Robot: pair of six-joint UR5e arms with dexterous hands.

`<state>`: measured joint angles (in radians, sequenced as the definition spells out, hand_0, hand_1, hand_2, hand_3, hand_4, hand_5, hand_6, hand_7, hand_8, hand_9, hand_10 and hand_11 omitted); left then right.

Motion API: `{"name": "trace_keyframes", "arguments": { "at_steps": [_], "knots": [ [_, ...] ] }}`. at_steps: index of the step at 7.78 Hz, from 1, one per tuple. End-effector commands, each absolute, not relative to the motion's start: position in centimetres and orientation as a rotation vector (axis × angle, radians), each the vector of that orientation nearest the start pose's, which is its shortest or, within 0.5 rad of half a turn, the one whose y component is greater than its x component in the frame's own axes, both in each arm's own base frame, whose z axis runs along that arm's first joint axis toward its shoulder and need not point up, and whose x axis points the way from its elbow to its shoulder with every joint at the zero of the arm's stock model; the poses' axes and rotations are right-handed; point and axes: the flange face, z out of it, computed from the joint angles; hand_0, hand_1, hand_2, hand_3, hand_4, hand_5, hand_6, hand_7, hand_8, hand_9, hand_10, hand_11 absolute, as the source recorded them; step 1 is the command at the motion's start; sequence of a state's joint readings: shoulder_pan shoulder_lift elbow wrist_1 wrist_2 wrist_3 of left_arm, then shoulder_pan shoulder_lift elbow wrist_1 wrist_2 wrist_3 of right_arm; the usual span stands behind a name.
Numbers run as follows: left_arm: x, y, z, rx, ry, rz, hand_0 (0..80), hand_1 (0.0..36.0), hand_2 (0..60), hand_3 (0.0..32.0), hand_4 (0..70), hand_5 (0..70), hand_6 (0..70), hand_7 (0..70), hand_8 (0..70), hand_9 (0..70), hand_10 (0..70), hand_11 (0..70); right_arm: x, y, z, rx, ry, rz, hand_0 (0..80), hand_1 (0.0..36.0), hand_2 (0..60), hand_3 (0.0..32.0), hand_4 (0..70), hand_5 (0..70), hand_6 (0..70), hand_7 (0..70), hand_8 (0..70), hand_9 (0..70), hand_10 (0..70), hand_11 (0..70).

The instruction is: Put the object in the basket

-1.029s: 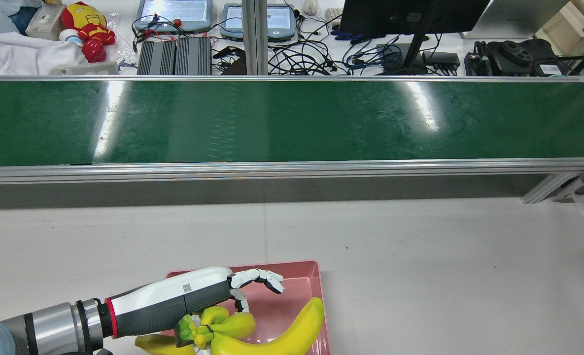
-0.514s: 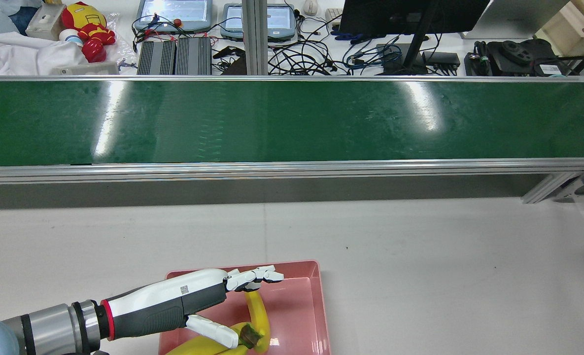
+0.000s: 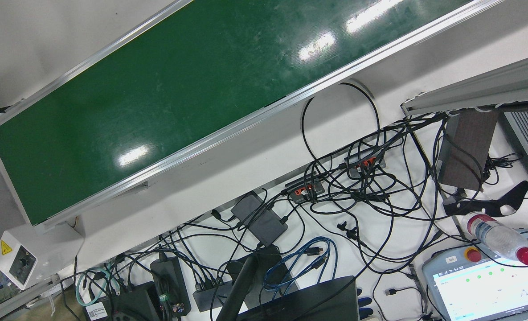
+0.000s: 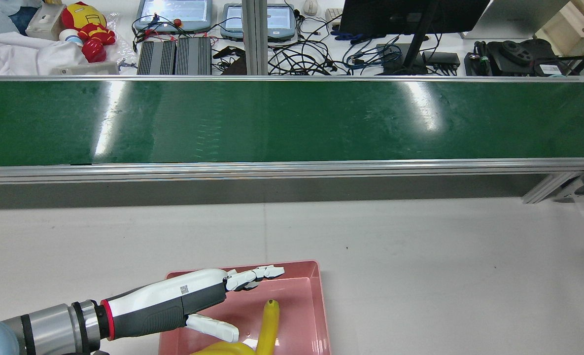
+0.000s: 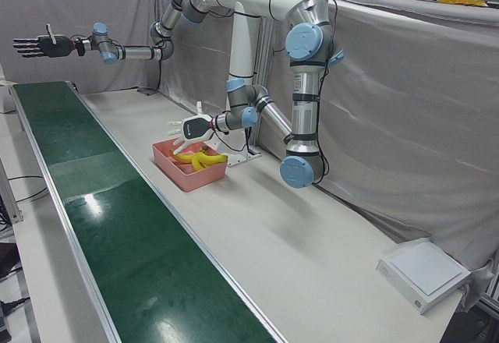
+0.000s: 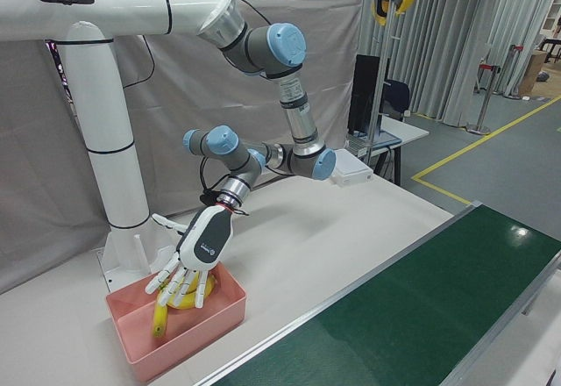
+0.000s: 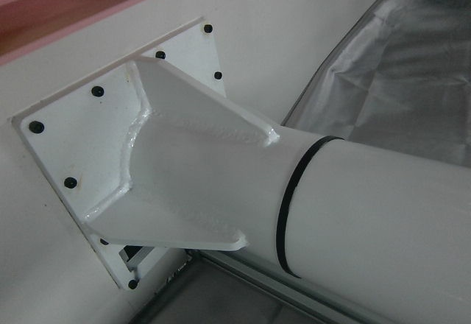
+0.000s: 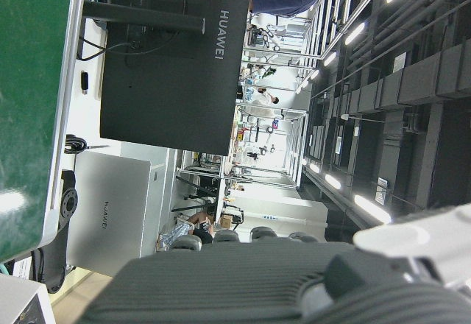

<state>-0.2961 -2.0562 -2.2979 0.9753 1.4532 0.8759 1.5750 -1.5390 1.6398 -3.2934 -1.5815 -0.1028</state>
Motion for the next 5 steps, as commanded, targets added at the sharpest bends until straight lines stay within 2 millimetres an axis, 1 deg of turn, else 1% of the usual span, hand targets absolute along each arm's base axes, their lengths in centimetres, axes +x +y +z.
{"name": "trace_keyframes", "arguments": {
  "at_steps": [1, 2, 3, 4, 5],
  "knots": [
    [39.3, -27.1, 24.3, -0.292, 1.863, -0.794, 0.0, 0.0, 0.0, 27.8, 0.0, 10.9, 0.0, 6.0, 11.9, 6.9, 0.0, 0.0, 13.5, -49.7, 65.3, -0.107, 2.216, -2.334, 0.0, 0.0, 0.0, 0.0, 0.0, 0.0, 0.0, 0.0, 0.0, 0.0, 0.0, 0.0],
    [39.2, -27.2, 24.1, -0.294, 1.868, -0.793, 17.9, 0.0, 0.0, 27.0, 0.0, 16.8, 0.0, 7.0, 12.1, 9.6, 0.8, 1.2, 13.5, -49.8, 65.2, -0.107, 2.218, -2.332, 0.0, 0.0, 0.0, 0.0, 0.0, 0.0, 0.0, 0.0, 0.0, 0.0, 0.0, 0.0],
    [37.2, -27.4, 23.2, -0.285, 1.902, -0.796, 45.7, 7.0, 0.2, 14.4, 0.0, 24.6, 1.1, 9.1, 13.3, 13.3, 5.7, 9.2, 13.5, -49.8, 65.2, -0.107, 2.218, -2.332, 0.0, 0.0, 0.0, 0.0, 0.0, 0.0, 0.0, 0.0, 0.0, 0.0, 0.0, 0.0],
    [32.6, -28.2, 22.1, -0.242, 1.954, -0.825, 44.7, 8.4, 9.4, 2.8, 0.8, 34.3, 4.0, 15.8, 15.6, 19.0, 11.1, 16.9, 13.5, -49.8, 65.2, -0.107, 2.218, -2.332, 0.0, 0.0, 0.0, 0.0, 0.0, 0.0, 0.0, 0.0, 0.0, 0.0, 0.0, 0.0],
    [28.8, -29.4, 22.1, -0.181, 1.962, -0.871, 39.6, 5.6, 11.8, 0.0, 4.3, 39.3, 6.1, 20.4, 18.7, 23.4, 14.8, 21.9, 13.4, -49.8, 65.2, -0.105, 2.219, -2.333, 0.0, 0.0, 0.0, 0.0, 0.0, 0.0, 0.0, 0.0, 0.0, 0.0, 0.0, 0.0]
  ]
}}
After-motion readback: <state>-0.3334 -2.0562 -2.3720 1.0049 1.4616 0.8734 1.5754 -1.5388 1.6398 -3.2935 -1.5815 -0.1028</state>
